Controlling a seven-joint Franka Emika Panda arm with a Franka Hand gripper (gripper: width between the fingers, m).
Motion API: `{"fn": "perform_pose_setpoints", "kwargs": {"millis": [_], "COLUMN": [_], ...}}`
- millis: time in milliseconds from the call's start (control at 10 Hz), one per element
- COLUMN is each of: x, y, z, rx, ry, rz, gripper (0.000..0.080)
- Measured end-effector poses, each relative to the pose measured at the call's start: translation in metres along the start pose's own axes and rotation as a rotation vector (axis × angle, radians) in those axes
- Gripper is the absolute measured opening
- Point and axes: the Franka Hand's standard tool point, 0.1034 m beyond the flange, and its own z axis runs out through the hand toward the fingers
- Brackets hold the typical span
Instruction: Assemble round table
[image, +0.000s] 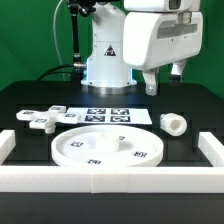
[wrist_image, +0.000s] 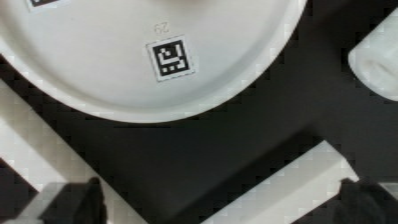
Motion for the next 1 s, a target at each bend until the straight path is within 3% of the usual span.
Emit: {"fn": "perform_pose_setpoints", "kwargs": {"millis": [500, 700, 1000], "x": [-0.004, -0.041, -0.068], "y": [0.003, 0.015, 0.031], "z": [0.003, 0.023, 0.047], "rx": [-0.006, -0.007, -0.001], "ry": [0.007, 0.000, 0.004], "rz": [-0.051, -0.112, -0.169], "gripper": [0.0649, 0.0649, 0.0649]}}
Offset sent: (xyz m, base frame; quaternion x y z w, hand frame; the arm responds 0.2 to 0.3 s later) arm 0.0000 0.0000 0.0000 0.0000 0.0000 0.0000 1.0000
